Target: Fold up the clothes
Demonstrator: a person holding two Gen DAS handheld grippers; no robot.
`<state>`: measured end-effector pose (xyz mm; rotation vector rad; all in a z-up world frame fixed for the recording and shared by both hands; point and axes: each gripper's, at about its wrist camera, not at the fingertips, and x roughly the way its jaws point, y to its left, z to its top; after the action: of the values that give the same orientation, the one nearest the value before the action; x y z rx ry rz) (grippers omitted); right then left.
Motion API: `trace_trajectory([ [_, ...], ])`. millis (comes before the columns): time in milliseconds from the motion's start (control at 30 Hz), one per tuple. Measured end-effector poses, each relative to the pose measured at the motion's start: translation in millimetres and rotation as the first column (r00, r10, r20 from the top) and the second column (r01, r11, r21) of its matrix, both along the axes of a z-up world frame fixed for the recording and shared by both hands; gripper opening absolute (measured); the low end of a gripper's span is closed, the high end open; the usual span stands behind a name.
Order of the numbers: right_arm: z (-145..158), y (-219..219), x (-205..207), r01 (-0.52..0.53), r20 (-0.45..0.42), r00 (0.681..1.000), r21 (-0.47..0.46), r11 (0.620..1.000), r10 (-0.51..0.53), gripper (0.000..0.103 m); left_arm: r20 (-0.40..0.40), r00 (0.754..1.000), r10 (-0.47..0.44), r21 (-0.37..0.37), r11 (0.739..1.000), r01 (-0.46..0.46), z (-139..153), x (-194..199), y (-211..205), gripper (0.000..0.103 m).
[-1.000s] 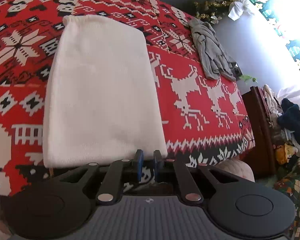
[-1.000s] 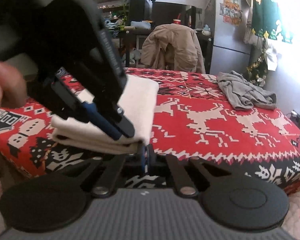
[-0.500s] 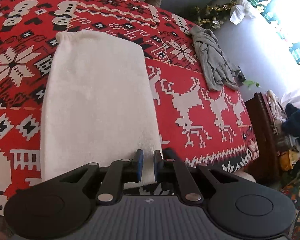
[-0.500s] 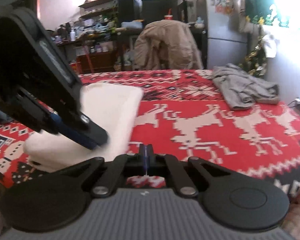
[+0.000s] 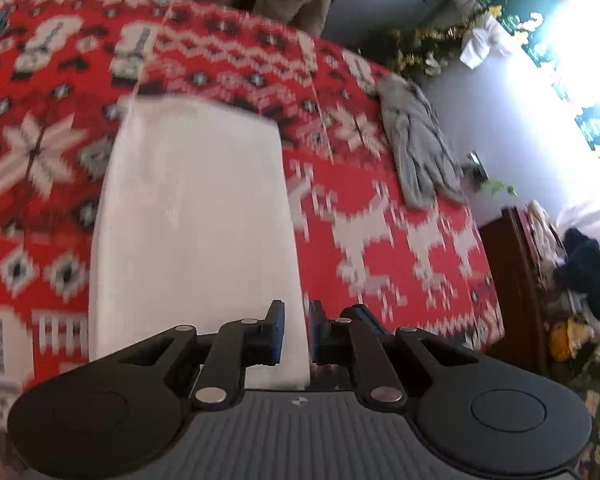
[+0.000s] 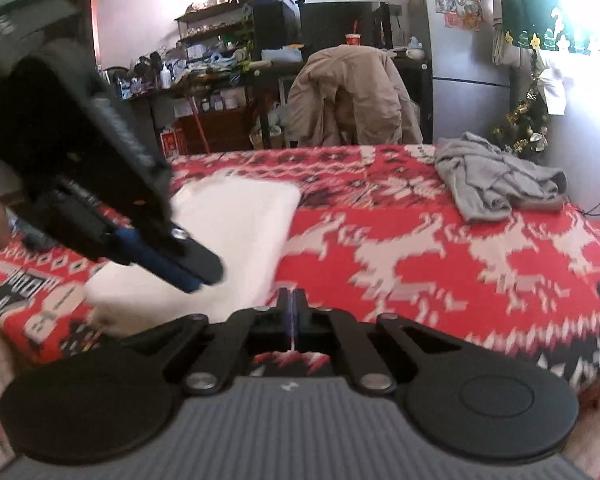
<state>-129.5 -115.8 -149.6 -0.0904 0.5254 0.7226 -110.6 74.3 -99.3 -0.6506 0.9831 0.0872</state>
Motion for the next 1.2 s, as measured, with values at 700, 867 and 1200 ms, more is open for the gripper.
trace_trajectory([
  [700, -16, 75, 93, -0.207, -0.03, 0.978, -0.106, 0.972, 0.205, 0.002, -0.017, 0.998, 0.067, 0.032, 0.997, -0.067, -18, 51, 16, 0.014],
  [867, -18, 65, 65, -0.22, -0.017, 0.975, -0.137, 0.966, 0.22, 0.002, -0.013, 0.998, 0.069, 0.011, 0.998, -0.069, -20, 36, 9, 0.016],
  [1200, -17, 47, 27, -0.227, -0.024, 0.974, -0.148, 0.963, 0.226, 0.002, -0.031, 0.998, 0.064, -0.037, 0.997, -0.065, -23, -2, -9, 0.016],
])
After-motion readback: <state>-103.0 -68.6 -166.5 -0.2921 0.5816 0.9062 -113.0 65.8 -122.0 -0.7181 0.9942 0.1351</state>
